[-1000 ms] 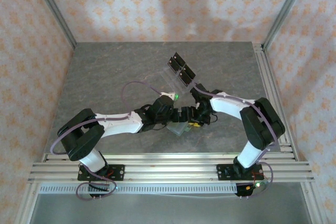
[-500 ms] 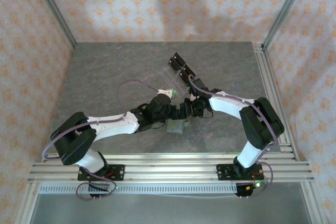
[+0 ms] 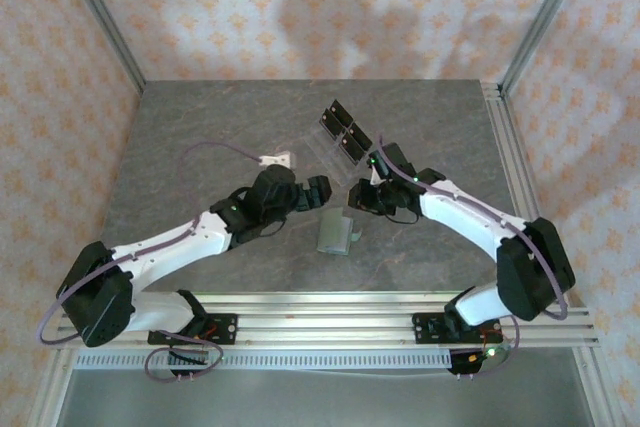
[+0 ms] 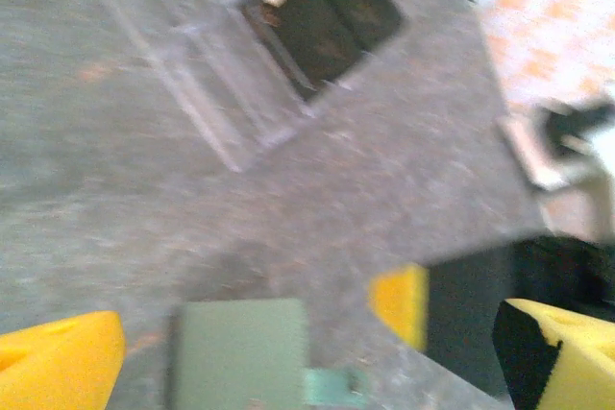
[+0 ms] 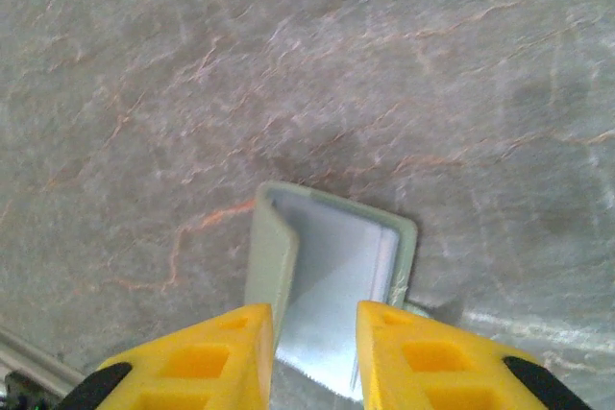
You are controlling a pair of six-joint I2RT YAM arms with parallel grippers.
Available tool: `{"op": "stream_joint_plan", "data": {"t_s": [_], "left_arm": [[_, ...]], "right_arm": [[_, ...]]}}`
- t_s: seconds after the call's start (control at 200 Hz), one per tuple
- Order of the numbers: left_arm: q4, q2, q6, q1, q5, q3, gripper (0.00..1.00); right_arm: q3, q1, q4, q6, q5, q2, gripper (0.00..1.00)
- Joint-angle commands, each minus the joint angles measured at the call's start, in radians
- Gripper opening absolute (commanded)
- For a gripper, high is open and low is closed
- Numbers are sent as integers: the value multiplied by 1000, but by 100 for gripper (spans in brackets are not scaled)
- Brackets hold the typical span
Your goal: Put the credit cards into the card holder
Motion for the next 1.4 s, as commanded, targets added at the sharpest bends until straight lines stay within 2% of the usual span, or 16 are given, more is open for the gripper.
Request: {"op": "stream_joint_plan", "data": {"t_s": [0.0, 0.16, 0.31, 0.585, 0.776, 1.056, 1.241, 1.396], "left_arm": [[-196, 5, 63, 60, -63, 40, 100], [-289, 53, 120, 122, -51, 87, 100], [-339, 83, 143, 138, -47, 105, 100], [-396, 90, 164, 139, -32, 94, 100], [-406, 71, 205, 138, 52, 80, 100], [-370, 83, 261, 76, 166, 36, 100], [-339, 165, 261, -11, 161, 44, 100], [-294, 227, 238, -44, 152, 48, 100]], "right_arm": [[24, 66, -64, 3, 24, -15, 28], [32, 166, -26, 50, 41, 0, 26], [35, 217, 19, 79, 44, 39, 25], [4, 223, 77, 73, 65, 142, 22], [-58, 192, 119, 79, 97, 150, 19], [-117, 160, 153, 81, 97, 164, 18], [-133, 154, 166, 83, 94, 173, 18], [-138, 151, 169, 84, 94, 174, 18]]}}
